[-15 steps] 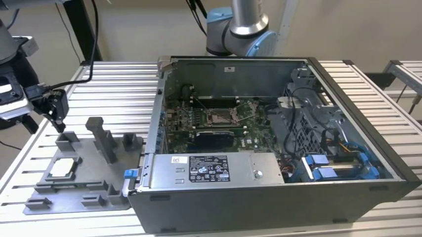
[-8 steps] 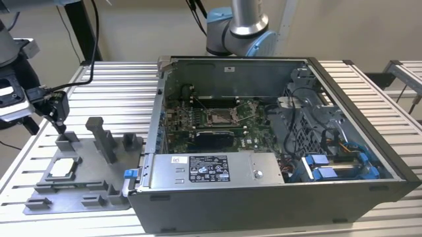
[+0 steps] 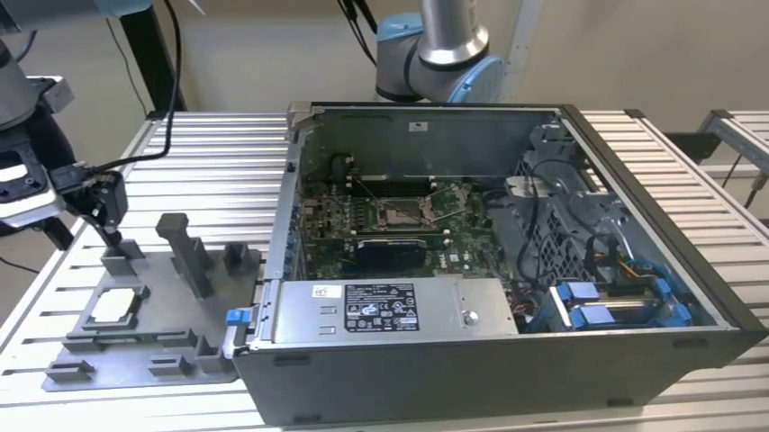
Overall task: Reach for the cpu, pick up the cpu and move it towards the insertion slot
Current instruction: 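Pick up the cpu and move it towards the insertion slot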
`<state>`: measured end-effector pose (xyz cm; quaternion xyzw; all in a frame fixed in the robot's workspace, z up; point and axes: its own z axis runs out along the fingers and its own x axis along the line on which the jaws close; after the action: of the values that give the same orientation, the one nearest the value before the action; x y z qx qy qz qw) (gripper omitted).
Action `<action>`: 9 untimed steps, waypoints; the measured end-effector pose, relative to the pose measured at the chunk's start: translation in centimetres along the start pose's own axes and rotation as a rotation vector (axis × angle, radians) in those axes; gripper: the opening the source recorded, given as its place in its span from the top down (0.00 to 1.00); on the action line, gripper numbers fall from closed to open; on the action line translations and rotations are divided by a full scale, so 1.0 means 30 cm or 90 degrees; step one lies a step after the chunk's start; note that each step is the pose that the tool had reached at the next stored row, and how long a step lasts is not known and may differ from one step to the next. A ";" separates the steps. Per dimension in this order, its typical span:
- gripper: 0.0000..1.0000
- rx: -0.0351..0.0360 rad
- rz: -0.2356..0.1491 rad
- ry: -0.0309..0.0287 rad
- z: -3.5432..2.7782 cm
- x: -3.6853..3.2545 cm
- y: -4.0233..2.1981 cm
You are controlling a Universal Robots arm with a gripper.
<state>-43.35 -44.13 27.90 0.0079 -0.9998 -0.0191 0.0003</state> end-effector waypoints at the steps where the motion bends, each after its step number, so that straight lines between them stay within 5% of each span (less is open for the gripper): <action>1: 0.00 0.0000 0.000 0.0000 0.003 0.000 0.000; 9: 0.00 0.0000 0.000 -0.0001 0.025 0.002 -0.005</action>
<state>-43.42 -44.27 27.13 0.0079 -0.9998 -0.0192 0.0002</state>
